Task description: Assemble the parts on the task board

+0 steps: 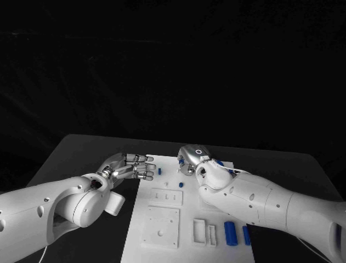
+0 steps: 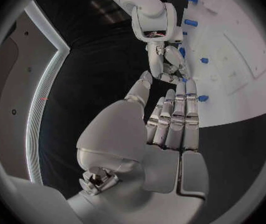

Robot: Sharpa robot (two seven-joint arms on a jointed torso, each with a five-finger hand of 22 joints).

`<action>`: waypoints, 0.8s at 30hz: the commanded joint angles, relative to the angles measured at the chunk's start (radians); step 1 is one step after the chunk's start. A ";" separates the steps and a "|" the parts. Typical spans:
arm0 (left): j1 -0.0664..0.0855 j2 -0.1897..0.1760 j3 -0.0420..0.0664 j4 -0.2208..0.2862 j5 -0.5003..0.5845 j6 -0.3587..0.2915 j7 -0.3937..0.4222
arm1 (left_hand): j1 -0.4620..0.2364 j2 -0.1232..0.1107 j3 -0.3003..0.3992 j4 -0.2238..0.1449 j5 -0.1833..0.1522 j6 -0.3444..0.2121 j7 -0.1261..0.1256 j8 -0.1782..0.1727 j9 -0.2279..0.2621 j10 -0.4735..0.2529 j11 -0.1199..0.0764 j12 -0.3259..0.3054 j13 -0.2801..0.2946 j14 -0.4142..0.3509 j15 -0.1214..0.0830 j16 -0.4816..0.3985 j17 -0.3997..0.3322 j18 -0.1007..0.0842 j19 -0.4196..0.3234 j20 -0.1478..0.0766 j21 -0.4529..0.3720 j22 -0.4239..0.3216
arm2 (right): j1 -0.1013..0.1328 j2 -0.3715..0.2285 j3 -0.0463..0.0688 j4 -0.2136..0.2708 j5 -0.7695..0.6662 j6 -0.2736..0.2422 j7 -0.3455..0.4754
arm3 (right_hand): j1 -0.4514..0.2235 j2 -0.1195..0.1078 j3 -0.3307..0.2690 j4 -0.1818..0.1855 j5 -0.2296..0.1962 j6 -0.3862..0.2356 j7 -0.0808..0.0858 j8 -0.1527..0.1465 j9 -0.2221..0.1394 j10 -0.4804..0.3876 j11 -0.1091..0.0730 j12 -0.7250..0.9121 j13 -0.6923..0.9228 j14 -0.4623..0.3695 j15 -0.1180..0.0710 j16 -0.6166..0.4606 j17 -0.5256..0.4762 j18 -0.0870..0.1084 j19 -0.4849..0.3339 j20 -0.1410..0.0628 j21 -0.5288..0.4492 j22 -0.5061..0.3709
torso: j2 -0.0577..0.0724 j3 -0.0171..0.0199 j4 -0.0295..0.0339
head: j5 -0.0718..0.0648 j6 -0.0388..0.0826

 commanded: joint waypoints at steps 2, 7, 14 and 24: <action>0.002 0.002 0.001 0.001 0.004 0.016 0.004 | -0.004 0.000 0.000 0.003 -0.003 -0.007 -0.001 0.003 0.001 -0.001 0.003 0.005 0.001 -0.003 0.003 0.000 0.001 -0.014 0.003 -0.001 0.003 -0.001 | 0.000 0.002 0.000 -0.004 -0.015 -0.006 -0.010 | 0.002 -0.006 0.004 -0.004 -0.001 0.002 0.003 0.001 0.000 0.000 0.000 0.004 0.001 -0.001 -0.006 0.004 0.001 0.015 -0.004 -0.002 -0.005 0.003 | 0.001 0.0002 -0.0013 | 0.000 0.001; 0.002 0.004 0.001 0.000 0.004 0.016 0.003 | -0.004 0.000 0.000 0.003 -0.003 -0.007 -0.001 0.003 0.001 -0.001 0.003 0.005 0.001 -0.003 0.003 0.000 0.001 -0.014 0.003 -0.001 0.003 -0.001 | 0.001 0.005 0.000 -0.007 -0.011 0.014 0.003 | 0.003 -0.009 -0.007 -0.003 0.001 -0.003 0.004 0.001 0.000 -0.007 0.002 0.004 0.001 0.000 -0.004 0.005 0.001 0.016 -0.003 0.000 -0.007 0.008 | 0.002 0.0003 -0.0014 | -0.001 0.001; 0.002 0.005 0.001 -0.001 0.004 0.016 0.002 | -0.004 0.000 -0.001 0.001 -0.003 -0.011 -0.001 0.002 0.000 -0.002 0.003 0.005 0.002 -0.004 0.003 -0.001 0.001 -0.014 0.002 0.000 0.003 -0.001 | 0.001 0.014 0.000 -0.017 -0.010 0.033 0.013 | 0.005 -0.009 -0.026 -0.001 0.002 -0.005 0.005 0.001 -0.001 -0.010 0.002 0.003 0.001 0.000 -0.003 0.005 0.002 0.016 -0.001 0.001 -0.013 0.012 | 0.003 0.0012 -0.0008 | 0.001 0.000; 0.002 0.009 0.001 -0.003 0.004 0.019 0.000 | -0.005 -0.001 -0.001 0.002 -0.003 -0.014 0.000 0.002 0.000 -0.004 0.003 0.004 0.001 -0.004 0.004 -0.001 0.001 -0.014 0.002 0.000 0.002 -0.002 | 0.001 0.028 0.000 -0.029 -0.008 0.044 0.018 | 0.005 -0.011 -0.035 0.000 -0.001 -0.008 0.006 0.001 -0.001 -0.012 0.003 0.003 0.001 -0.001 -0.003 0.006 0.003 0.016 0.001 0.002 -0.020 0.016 | 0.004 -0.0011 -0.0007 | 0.001 0.000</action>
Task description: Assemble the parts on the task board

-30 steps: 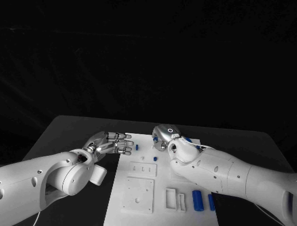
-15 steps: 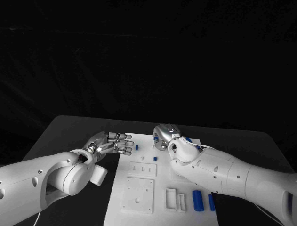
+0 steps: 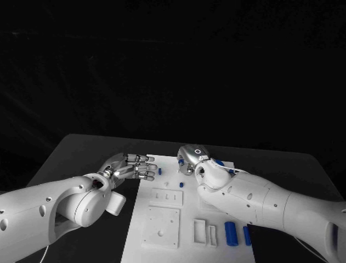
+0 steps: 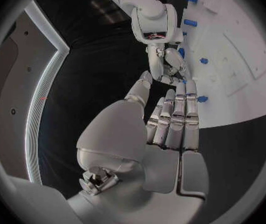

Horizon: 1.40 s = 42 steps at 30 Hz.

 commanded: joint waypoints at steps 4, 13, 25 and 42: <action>0.002 0.003 0.001 0.001 0.004 0.017 0.003 | -0.005 -0.001 -0.001 0.002 -0.003 -0.005 -0.002 0.002 0.000 -0.004 0.004 0.004 0.001 -0.004 0.004 0.000 0.001 -0.014 0.002 0.000 0.002 -0.001 | -0.002 0.009 -0.001 -0.008 -0.006 0.039 0.012 | 0.000 -0.009 -0.009 0.001 -0.004 -0.013 0.004 0.000 -0.001 -0.017 0.000 0.005 0.001 -0.001 -0.001 0.005 0.000 0.016 0.001 0.002 -0.009 0.003 | 0.001 -0.0016 -0.0002 | -0.002 -0.003; 0.002 0.003 0.001 -0.001 0.004 0.016 0.002 | -0.005 -0.002 -0.001 0.003 -0.003 -0.009 -0.002 0.002 0.000 -0.006 0.004 0.005 0.002 -0.005 0.004 0.000 0.001 -0.013 0.002 0.000 0.001 -0.001 | -0.002 0.010 -0.001 -0.020 0.004 0.027 0.017 | -0.002 -0.042 -0.015 0.005 -0.014 -0.081 0.019 0.000 -0.003 -0.098 0.024 0.005 0.000 -0.002 0.015 -0.008 -0.006 0.022 0.003 0.017 -0.028 0.000 | 0.001 -0.0030 -0.0009 | -0.002 -0.004; 0.002 0.001 0.001 -0.005 0.004 0.014 -0.002 | -0.005 -0.001 0.000 0.005 0.000 -0.012 -0.001 0.002 0.000 -0.007 0.005 0.005 0.002 -0.005 0.004 0.000 0.001 -0.013 0.002 0.000 0.001 -0.001 | -0.002 -0.003 -0.001 0.001 0.056 -0.024 0.035 | 0.004 -0.057 -0.155 0.069 0.057 -0.130 0.026 0.000 -0.004 -0.183 0.040 0.005 0.000 0.002 0.026 -0.022 -0.014 0.022 0.038 0.030 -0.089 -0.046 | 0.000 -0.0019 -0.0029 | 0.000 -0.005; 0.003 -0.026 0.001 -0.021 0.001 0.013 0.013 | 0.000 0.000 0.005 0.000 0.009 -0.002 -0.002 0.003 0.001 -0.002 0.003 0.005 0.002 -0.006 0.004 0.000 0.001 -0.013 0.001 0.000 0.001 -0.001 | 0.034 -0.149 0.108 0.172 0.142 0.024 0.058 | 0.023 -0.069 -0.385 0.163 0.145 -0.155 0.026 0.000 -0.004 -0.147 0.032 0.005 0.001 0.000 0.017 -0.017 -0.002 0.007 0.049 0.021 -0.086 -0.108 | -0.005 0.0103 -0.0311 | 0.011 0.016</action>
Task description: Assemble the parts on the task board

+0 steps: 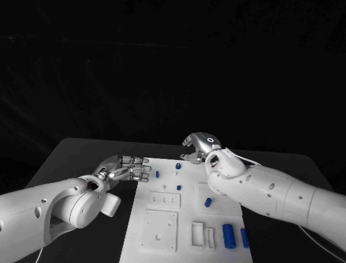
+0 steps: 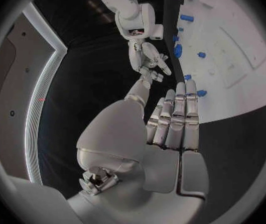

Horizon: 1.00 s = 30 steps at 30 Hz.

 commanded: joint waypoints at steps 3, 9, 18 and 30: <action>0.003 -0.005 0.001 -0.007 -0.001 0.017 0.020 | -0.001 0.001 0.005 -0.001 0.003 0.007 -0.003 0.003 0.001 0.006 -0.001 0.005 0.002 -0.003 0.000 0.000 0.001 -0.012 0.001 0.000 0.001 -0.001 | 0.008 -0.070 0.030 0.053 0.067 0.063 0.035 | 0.004 0.013 -0.031 -0.013 -0.007 -0.033 0.002 0.000 -0.001 0.092 -0.020 0.003 0.003 0.000 -0.014 0.009 0.009 -0.012 0.039 -0.011 0.015 -0.004 | -0.006 0.0081 -0.0154 | 0.008 0.006; 0.002 -0.010 0.001 -0.011 -0.001 0.026 0.023 | -0.001 0.001 0.006 -0.004 0.003 0.005 -0.003 0.002 0.000 0.005 -0.001 0.005 0.002 -0.003 0.000 0.000 0.001 -0.012 0.000 0.000 0.002 0.000 | 0.012 -0.149 0.056 0.083 0.100 0.121 0.062 | 0.027 0.015 -0.096 -0.028 -0.010 -0.103 -0.043 0.001 -0.001 0.368 -0.124 0.084 0.221 -0.009 -0.093 0.042 0.063 -0.082 0.037 -0.092 0.060 0.021 | -0.012 0.0110 -0.0272 | 0.004 0.010; 0.002 -0.014 0.001 -0.014 -0.002 0.043 0.021 | -0.002 0.002 0.006 -0.006 0.003 -0.006 -0.001 0.002 0.000 -0.002 0.000 0.005 0.002 -0.002 0.000 0.000 0.001 -0.012 0.000 0.000 0.004 0.000 | 0.008 -0.186 0.063 0.073 0.100 0.233 0.071 | 0.034 0.012 -0.117 -0.016 0.026 -0.184 -0.049 -0.004 -0.005 0.217 -0.144 1.075 1.137 -0.007 -0.098 0.176 0.498 -0.069 -0.005 -0.097 0.221 0.244 | -0.011 0.0155 -0.0329 | 0.007 0.010; 0.002 -0.007 0.001 -0.018 -0.002 0.064 0.007 | -0.005 0.003 0.005 -0.005 0.000 -0.019 0.000 0.001 -0.001 -0.009 0.002 0.005 0.002 -0.002 0.000 0.001 0.002 -0.011 0.000 0.000 0.006 0.001 | -0.020 -0.184 0.063 0.016 0.118 0.322 0.087 | 0.025 0.027 -0.128 -0.011 0.046 -0.229 -0.051 -0.006 -0.007 0.242 -0.144 1.108 1.192 0.009 -0.098 0.168 0.589 -0.072 0.007 -0.096 0.263 0.429 | -0.010 0.0124 -0.0298 | -0.009 0.009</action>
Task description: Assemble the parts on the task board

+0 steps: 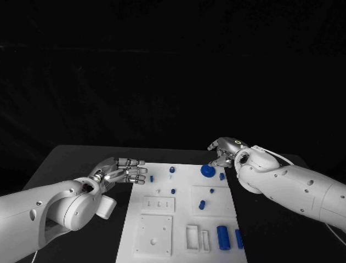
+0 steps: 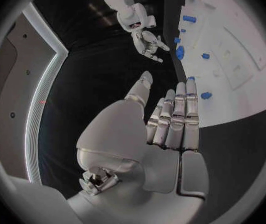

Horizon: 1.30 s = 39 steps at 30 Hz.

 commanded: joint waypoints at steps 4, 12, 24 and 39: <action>0.002 0.005 0.001 0.000 -0.002 0.034 0.000 | -0.006 0.002 0.002 -0.002 0.000 -0.011 -0.001 0.001 -0.001 -0.010 0.002 0.005 0.002 0.000 0.000 0.001 0.002 -0.007 0.002 0.000 0.007 0.001 | -0.015 0.009 0.000 -0.024 0.011 0.082 0.026 | 0.003 0.004 -0.017 0.015 0.007 -0.014 0.003 -0.007 -0.002 0.002 0.001 -0.003 0.000 0.005 0.004 -0.007 0.006 0.003 0.015 0.001 -0.002 0.068 | 0.001 -0.0016 0.0023 | -0.007 -0.007; 0.002 0.006 0.001 -0.002 -0.002 0.037 -0.004 | -0.006 0.003 0.002 0.000 0.001 -0.011 -0.001 0.001 -0.001 -0.012 0.002 0.005 0.002 -0.001 0.000 0.000 0.002 -0.007 0.002 0.000 0.008 0.001 | -0.028 0.024 0.000 -0.057 0.008 0.084 0.030 | -0.005 0.012 -0.001 -0.002 0.011 0.015 0.008 -0.006 -0.001 0.001 0.005 -0.008 -0.005 0.006 0.006 -0.008 0.005 0.003 0.020 0.003 -0.014 0.094 | 0.000 0.0005 0.0009 | -0.008 -0.011; 0.002 0.009 0.000 -0.003 -0.021 0.037 -0.016 | -0.010 0.001 0.001 0.003 0.001 -0.014 -0.001 0.001 -0.001 -0.013 0.003 0.005 0.002 -0.002 0.001 0.000 0.002 -0.007 0.000 0.001 0.008 0.000 | -0.039 0.048 0.000 -0.091 0.016 0.081 0.031 | -0.016 0.031 0.046 -0.011 -0.011 0.085 0.015 -0.004 0.001 -0.005 0.015 -0.013 -0.013 0.006 0.015 -0.013 -0.003 0.005 0.024 0.012 -0.032 0.118 | 0.001 0.0001 0.0028 | 0.003 -0.023; 0.002 0.018 0.000 -0.009 -0.023 0.039 -0.020 | -0.010 0.001 0.001 0.003 0.001 -0.014 -0.001 0.001 -0.001 -0.013 0.003 0.005 0.002 -0.002 0.001 0.000 0.002 -0.007 0.000 0.001 0.008 0.000 | -0.041 0.063 0.000 -0.110 0.039 0.109 0.018 | -0.043 0.044 0.105 -0.033 -0.067 0.092 0.016 -0.003 0.001 -0.009 0.016 -0.013 -0.018 0.004 0.016 -0.016 -0.008 0.005 0.031 0.013 -0.060 0.143 | -0.001 0.0004 0.0012 | 0.004 -0.030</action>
